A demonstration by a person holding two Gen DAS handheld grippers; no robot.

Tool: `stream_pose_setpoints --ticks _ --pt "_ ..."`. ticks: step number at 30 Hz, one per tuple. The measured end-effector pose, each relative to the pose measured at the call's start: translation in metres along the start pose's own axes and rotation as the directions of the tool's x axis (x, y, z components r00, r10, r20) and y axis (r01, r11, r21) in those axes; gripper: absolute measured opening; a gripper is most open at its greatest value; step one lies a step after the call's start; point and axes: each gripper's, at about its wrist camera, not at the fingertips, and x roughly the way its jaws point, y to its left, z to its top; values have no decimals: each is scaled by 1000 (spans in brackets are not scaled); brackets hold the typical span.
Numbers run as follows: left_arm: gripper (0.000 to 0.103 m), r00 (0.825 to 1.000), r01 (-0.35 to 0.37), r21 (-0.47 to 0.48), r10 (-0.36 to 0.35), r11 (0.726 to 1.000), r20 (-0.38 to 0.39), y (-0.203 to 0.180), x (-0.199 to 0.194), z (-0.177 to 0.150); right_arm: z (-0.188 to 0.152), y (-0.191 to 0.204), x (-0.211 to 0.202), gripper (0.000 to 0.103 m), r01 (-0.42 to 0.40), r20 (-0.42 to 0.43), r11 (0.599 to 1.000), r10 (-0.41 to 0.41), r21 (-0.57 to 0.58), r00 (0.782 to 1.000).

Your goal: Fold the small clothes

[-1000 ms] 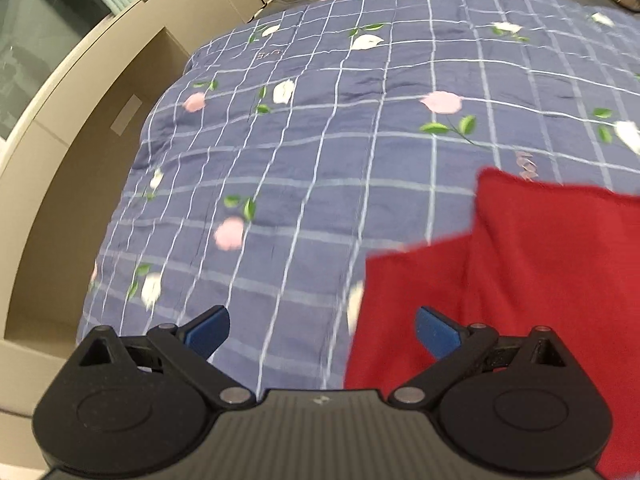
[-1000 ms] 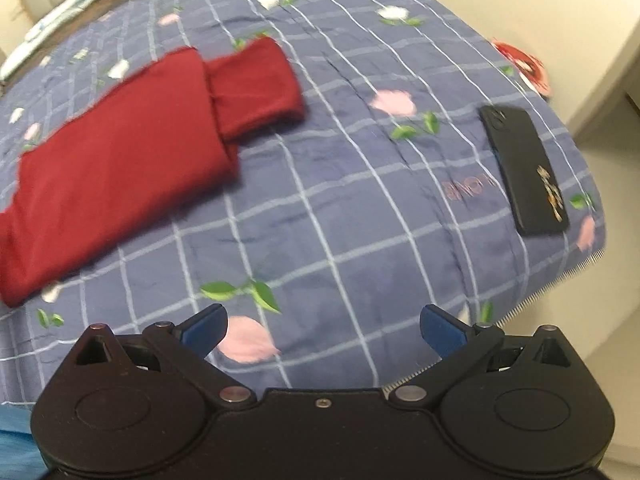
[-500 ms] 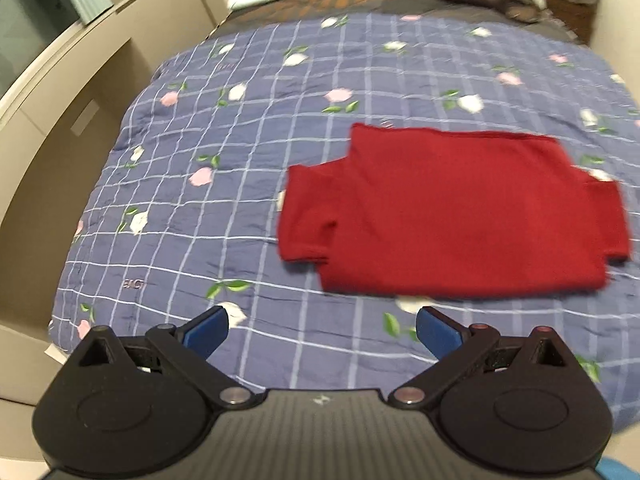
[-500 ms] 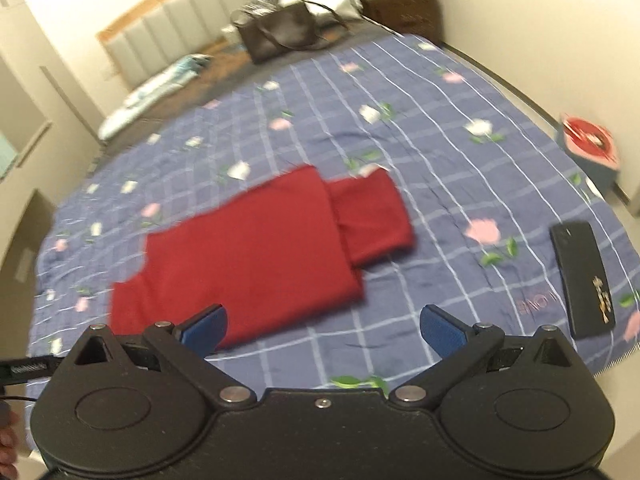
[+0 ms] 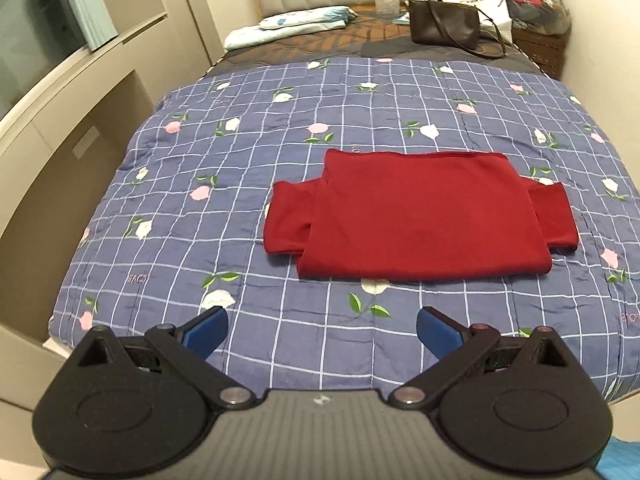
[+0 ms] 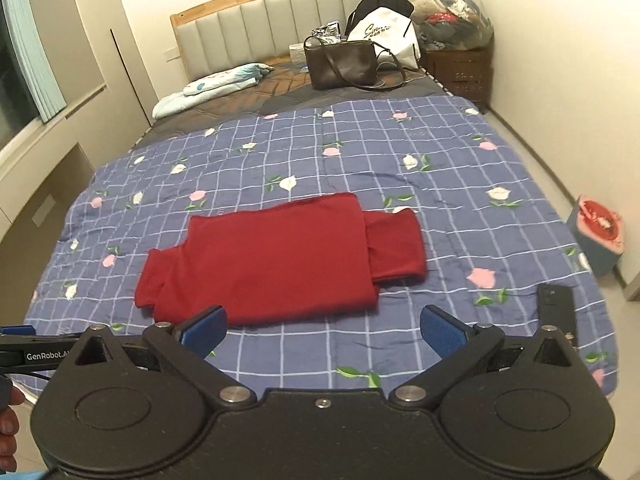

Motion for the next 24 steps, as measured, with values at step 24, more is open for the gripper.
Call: stream_pose_setpoints --ticks 24 --pt "102 997 -64 57 66 996 -36 -11 -6 -1 10 -1 0 102 -7 -18 1000 7 -20 1000"
